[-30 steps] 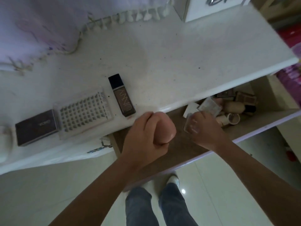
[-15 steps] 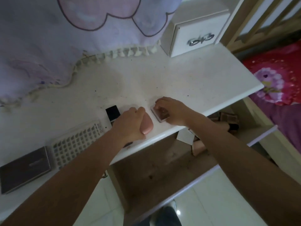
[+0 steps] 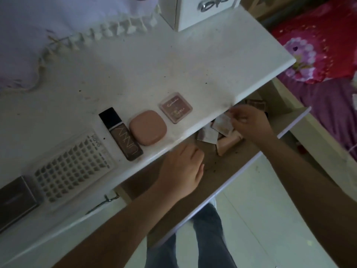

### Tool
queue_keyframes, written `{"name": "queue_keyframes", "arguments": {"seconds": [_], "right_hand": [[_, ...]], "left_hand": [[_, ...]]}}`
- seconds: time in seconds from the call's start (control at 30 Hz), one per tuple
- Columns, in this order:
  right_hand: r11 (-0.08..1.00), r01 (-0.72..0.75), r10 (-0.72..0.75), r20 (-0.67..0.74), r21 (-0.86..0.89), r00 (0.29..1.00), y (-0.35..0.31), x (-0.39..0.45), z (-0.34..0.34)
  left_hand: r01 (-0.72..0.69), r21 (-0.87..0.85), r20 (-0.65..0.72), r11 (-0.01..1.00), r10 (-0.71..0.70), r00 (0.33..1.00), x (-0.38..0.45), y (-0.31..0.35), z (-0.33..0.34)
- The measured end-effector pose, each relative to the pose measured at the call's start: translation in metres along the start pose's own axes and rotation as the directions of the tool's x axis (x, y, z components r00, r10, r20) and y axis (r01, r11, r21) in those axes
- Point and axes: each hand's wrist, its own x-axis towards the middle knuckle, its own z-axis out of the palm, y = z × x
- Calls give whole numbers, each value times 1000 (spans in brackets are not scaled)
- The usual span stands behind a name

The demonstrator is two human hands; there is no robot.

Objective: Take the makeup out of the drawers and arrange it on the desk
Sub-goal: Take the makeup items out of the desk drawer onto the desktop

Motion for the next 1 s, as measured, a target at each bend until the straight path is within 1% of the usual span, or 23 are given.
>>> {"name": "queue_keyframes", "arguments": {"seconds": [0.03, 0.07, 0.1, 0.13, 0.17, 0.23, 0.33, 0.37, 0.4, 0.47, 0.53, 0.57, 0.6, 0.63, 0.7, 0.73, 0.77, 0.83, 0.87, 0.9, 0.93, 0.97, 1.0], "right_hand": [[997, -48, 51, 43, -63, 998, 13, 0, -1], [988, -80, 93, 99, -135, 991, 23, 0, -1], [976, -94, 124, 152, -194, 981, 33, 1, 2], [967, -92, 140, 196, -236, 971, 42, 4, 6], [962, -60, 122, 224, -266, 967, 49, 7, 12], [946, 12, 72, 247, -323, 966, 66, 15, 30], [914, 96, -23, 187, -394, 982, 82, 33, 55], [906, 104, -20, 204, -410, 979, 85, 37, 59], [901, 112, -5, 249, -419, 969, 90, 43, 63], [887, 156, 1, 339, -435, 941, 99, 50, 68], [871, 178, -28, 314, -458, 949, 101, 53, 70], [865, 180, -38, 296, -468, 955, 99, 53, 69], [865, 177, -33, 300, -469, 953, 96, 52, 67], [868, 173, -25, 308, -465, 951, 94, 51, 65], [874, 165, -8, 328, -456, 945, 90, 50, 58], [877, 175, -12, 343, -447, 939, 88, 48, 53], [885, 190, -28, 359, -426, 933, 86, 46, 45], [901, 232, -57, 430, -366, 901, 84, 39, 24], [901, 264, -79, 471, -343, 879, 83, 35, 11], [902, 290, -100, 499, -320, 861, 86, 31, -2], [903, 316, -134, 508, -291, 851, 86, 29, -17], [896, 359, -197, 492, -262, 848, 85, 28, -32], [877, 417, -282, 445, -240, 850, 81, 30, -44]], "left_hand": [[86, -16, 114, 996, -84, 990, 3, 6, 16], [210, -19, 224, 977, -201, 954, 4, 8, 34], [328, 4, 263, 945, -317, 911, 7, 6, 51], [430, 59, 315, 901, -425, 849, 12, 5, 63], [502, 130, 327, 855, -515, 793, 17, 2, 73], [578, 220, 297, 786, -618, 728, 26, -5, 89], [729, 189, 238, 658, -751, 616, 38, -19, 105], [763, 173, 227, 623, -779, 584, 41, -23, 108], [777, 162, 213, 609, -790, 575, 42, -26, 114], [739, 217, 155, 638, -770, 619, 37, -26, 126], [653, 296, 123, 697, -706, 697, 31, -20, 131], [593, 348, 163, 726, -669, 725, 26, -15, 132], [550, 360, 235, 753, -644, 728, 21, -7, 134], [560, 322, 276, 763, -641, 716, 16, -3, 137], [681, 163, 309, 713, -693, 651, 14, 3, 131], [716, 99, 316, 691, -704, 635, 15, 6, 125], [725, 26, 321, 688, -693, 646, 18, 12, 115], [682, -106, 312, 723, -628, 714, 27, 26, 95], [635, -149, 270, 758, -586, 764, 31, 33, 84], [554, -163, 180, 816, -528, 830, 36, 39, 72], [462, -166, 42, 871, -462, 886, 44, 44, 59], [399, -179, -86, 899, -419, 904, 54, 45, 47], [372, -171, -179, 912, -400, 899, 64, 44, 38]]}}
